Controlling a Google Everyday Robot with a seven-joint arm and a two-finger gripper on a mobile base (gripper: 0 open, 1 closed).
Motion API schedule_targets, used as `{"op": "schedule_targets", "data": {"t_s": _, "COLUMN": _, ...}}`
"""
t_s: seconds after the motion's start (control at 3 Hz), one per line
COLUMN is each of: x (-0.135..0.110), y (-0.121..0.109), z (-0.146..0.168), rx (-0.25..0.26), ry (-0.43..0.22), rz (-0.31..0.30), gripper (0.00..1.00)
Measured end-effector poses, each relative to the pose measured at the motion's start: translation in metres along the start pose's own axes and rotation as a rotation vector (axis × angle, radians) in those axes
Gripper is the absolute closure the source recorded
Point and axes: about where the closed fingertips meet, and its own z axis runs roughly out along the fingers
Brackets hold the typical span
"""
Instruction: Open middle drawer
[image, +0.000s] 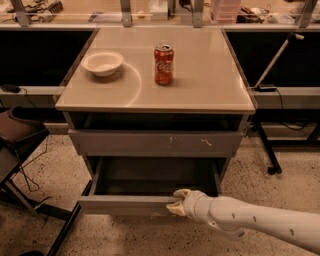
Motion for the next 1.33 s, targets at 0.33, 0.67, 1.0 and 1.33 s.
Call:
{"op": "schedule_targets", "data": {"t_s": 0.33, "x": -0.0016, "y": 0.0006, "z": -0.0010, "rx": 0.000, "ry": 0.000, "rz": 0.000, "gripper": 1.00}}
{"op": "schedule_targets", "data": {"t_s": 0.67, "x": 0.0003, "y": 0.0043, "z": -0.0041, "rx": 0.000, "ry": -0.001, "rz": 0.000, "gripper": 1.00}}
{"op": "schedule_targets", "data": {"t_s": 1.0, "x": -0.0007, "y": 0.0044, "z": -0.0048, "rx": 0.000, "ry": -0.001, "rz": 0.000, "gripper": 1.00}}
{"op": "schedule_targets", "data": {"t_s": 1.33, "x": 0.0035, "y": 0.0101, "z": -0.0079, "rx": 0.000, "ry": -0.003, "rz": -0.001, "gripper": 1.00}}
